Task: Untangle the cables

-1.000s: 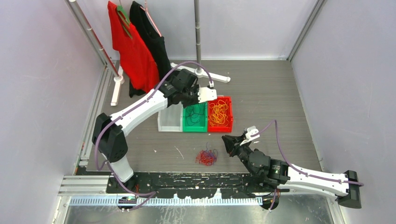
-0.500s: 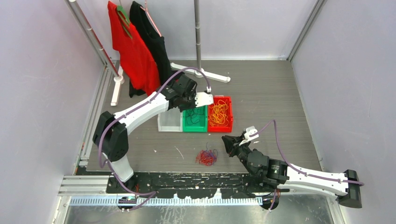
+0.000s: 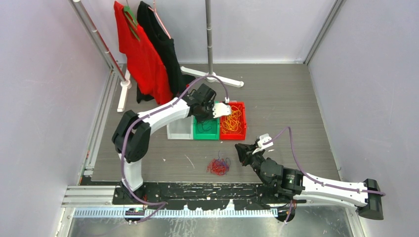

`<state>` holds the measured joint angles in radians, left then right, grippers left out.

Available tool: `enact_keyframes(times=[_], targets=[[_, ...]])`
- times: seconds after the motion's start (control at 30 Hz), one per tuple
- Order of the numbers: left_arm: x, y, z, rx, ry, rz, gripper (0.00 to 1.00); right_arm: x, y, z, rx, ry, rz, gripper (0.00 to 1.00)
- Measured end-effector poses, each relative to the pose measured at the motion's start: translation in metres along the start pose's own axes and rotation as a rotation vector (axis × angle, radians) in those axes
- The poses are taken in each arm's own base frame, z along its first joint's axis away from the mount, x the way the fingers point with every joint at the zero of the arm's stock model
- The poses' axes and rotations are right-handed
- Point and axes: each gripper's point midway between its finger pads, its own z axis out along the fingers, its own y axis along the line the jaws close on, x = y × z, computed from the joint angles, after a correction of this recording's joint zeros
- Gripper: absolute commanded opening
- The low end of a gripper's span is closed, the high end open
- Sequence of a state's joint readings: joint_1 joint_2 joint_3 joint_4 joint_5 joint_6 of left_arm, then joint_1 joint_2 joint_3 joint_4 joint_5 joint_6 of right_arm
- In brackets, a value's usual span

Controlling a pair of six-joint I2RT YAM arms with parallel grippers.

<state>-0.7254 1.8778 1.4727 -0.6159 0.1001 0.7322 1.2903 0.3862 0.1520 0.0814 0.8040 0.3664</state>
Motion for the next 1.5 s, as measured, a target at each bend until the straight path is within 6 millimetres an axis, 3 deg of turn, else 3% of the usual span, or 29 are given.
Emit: enact_keyframes(times=[0.2,0.23,0.27,0.3,0.37,0.4,0.47,0.63,0.77,0.87,1.0,1.13,1.23,1.37,1.5], targets=[[0.006,-0.007,0.031,0.027,0.016,-0.022,0.01,-0.005,-0.002,-0.001,0.008,-0.018,0.016,0.2],[0.006,-0.007,0.034,0.027,0.016,-0.025,0.07,-0.006,-0.002,-0.001,0.01,-0.022,0.02,0.2],[0.006,-0.007,0.036,0.026,0.014,-0.028,0.2,-0.007,-0.003,-0.001,0.011,-0.025,0.023,0.2],[0.006,-0.007,0.037,0.026,0.014,-0.036,0.42,-0.007,-0.003,-0.001,0.014,-0.028,0.025,0.2],[0.004,-0.007,0.035,0.031,0.017,-0.06,0.71,-0.008,-0.004,-0.002,0.016,-0.031,0.026,0.2],[0.002,-0.006,0.033,0.035,0.02,-0.078,0.79,-0.008,-0.004,-0.002,0.017,-0.031,0.026,0.2],[-0.011,0.001,0.025,0.037,0.011,-0.107,0.86,-0.008,-0.005,-0.002,0.019,-0.031,0.026,0.2],[-0.056,0.026,-0.02,0.015,-0.076,-0.172,0.99,-0.006,-0.005,-0.001,0.02,-0.025,0.018,0.2],[-0.06,0.023,-0.048,0.038,-0.08,-0.199,1.0,-0.001,-0.005,0.0,0.022,-0.008,0.0,0.2],[-0.057,0.017,-0.059,0.07,-0.064,-0.223,0.95,0.001,-0.005,0.0,0.022,-0.001,-0.006,0.21],[-0.05,0.002,-0.065,0.14,-0.041,-0.256,0.97,0.004,-0.004,0.001,0.021,0.01,-0.01,0.32],[-0.039,-0.04,-0.073,0.296,-0.033,-0.299,1.0,0.017,-0.001,0.001,0.009,0.055,-0.016,0.35],[-0.02,-0.096,-0.081,0.428,0.011,-0.308,1.0,0.027,-0.001,0.001,0.009,0.094,-0.022,0.34],[-0.015,-0.16,-0.08,0.563,0.046,-0.257,0.9,0.031,-0.001,0.0,0.012,0.11,-0.003,0.34],[-0.028,-0.183,-0.073,0.641,0.005,-0.239,0.81,0.031,-0.002,-0.002,0.018,0.11,0.03,0.33]])
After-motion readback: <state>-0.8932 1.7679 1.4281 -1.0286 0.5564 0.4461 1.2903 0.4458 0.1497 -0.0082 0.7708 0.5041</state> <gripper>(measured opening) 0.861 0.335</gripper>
